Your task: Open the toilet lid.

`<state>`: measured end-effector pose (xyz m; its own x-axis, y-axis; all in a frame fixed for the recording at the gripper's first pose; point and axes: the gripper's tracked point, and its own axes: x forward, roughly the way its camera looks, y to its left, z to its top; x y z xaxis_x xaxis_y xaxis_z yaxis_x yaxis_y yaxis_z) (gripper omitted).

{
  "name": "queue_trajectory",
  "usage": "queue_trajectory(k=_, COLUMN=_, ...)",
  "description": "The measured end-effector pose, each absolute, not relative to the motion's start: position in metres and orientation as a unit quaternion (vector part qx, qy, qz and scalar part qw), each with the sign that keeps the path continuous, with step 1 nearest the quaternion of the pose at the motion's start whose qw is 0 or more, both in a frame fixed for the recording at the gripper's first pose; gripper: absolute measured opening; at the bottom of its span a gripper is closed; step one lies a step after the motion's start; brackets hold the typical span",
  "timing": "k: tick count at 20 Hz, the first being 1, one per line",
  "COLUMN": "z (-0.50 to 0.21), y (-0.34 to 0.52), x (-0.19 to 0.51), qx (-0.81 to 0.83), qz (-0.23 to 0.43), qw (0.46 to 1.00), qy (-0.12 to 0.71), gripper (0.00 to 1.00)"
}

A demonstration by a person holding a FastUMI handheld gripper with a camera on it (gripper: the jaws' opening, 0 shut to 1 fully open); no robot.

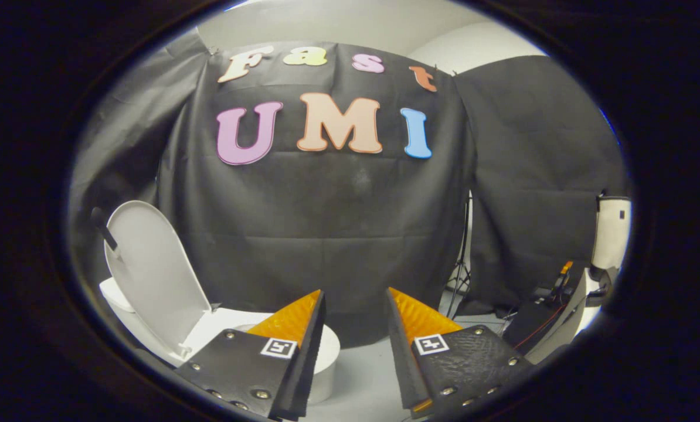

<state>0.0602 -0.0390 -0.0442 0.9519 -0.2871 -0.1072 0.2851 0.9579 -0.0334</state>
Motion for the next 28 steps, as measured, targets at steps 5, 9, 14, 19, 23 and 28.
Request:
queue_trajectory(k=5, z=-0.055, y=-0.038, x=0.056, qx=0.01, qz=-0.144, qw=0.987, qy=0.065, gripper=0.58)
queue_trajectory(k=9, z=-0.055, y=-0.041, x=0.054, qx=0.017, qz=-0.147, qw=0.987, qy=0.062, gripper=0.58)
queue_trajectory(k=14, z=-0.056, y=-0.049, x=0.051, qx=0.031, qz=-0.155, qw=0.986, qy=0.058, gripper=0.58)
queue_trajectory(k=19, z=-0.053, y=-0.052, x=0.049, qx=0.033, qz=-0.163, qw=0.985, qy=0.054, gripper=0.58)
queue_trajectory(k=23, z=-0.054, y=-0.05, x=0.051, qx=0.032, qz=-0.16, qw=0.985, qy=0.056, gripper=0.58)
queue_trajectory(k=28, z=-0.059, y=-0.052, x=0.052, qx=0.034, qz=-0.16, qw=0.985, qy=0.061, gripper=0.58)
